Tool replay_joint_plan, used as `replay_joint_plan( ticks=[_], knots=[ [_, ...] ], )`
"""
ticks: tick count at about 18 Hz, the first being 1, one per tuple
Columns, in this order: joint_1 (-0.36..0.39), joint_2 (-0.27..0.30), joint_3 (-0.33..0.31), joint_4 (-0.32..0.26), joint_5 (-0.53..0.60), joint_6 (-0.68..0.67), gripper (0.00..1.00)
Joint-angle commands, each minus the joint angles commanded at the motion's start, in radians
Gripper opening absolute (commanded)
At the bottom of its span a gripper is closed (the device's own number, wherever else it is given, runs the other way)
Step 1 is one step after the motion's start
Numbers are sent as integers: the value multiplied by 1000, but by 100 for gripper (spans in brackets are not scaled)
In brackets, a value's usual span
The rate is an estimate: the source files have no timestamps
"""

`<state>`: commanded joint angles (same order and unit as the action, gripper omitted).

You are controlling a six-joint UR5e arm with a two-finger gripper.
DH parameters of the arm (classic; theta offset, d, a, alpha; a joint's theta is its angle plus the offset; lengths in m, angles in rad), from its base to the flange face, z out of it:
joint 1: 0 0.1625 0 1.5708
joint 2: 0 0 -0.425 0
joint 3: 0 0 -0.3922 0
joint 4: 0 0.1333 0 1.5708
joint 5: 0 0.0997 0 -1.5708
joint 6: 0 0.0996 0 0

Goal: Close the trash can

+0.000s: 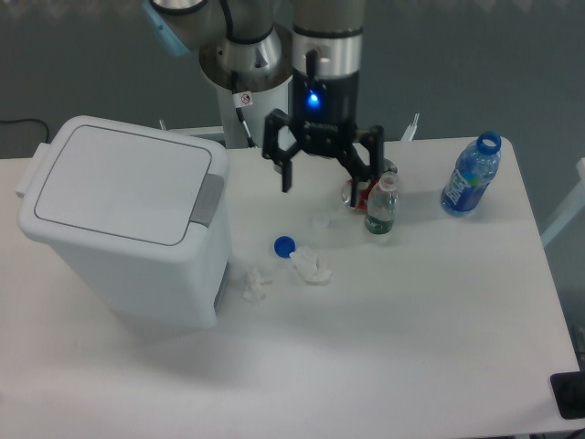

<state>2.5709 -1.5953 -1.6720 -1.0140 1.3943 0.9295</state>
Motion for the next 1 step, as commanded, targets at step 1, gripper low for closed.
replay_joint_plan(
  ticks=[1],
  knots=[
    [11, 2, 2, 0, 0, 3, 100]
  ],
)
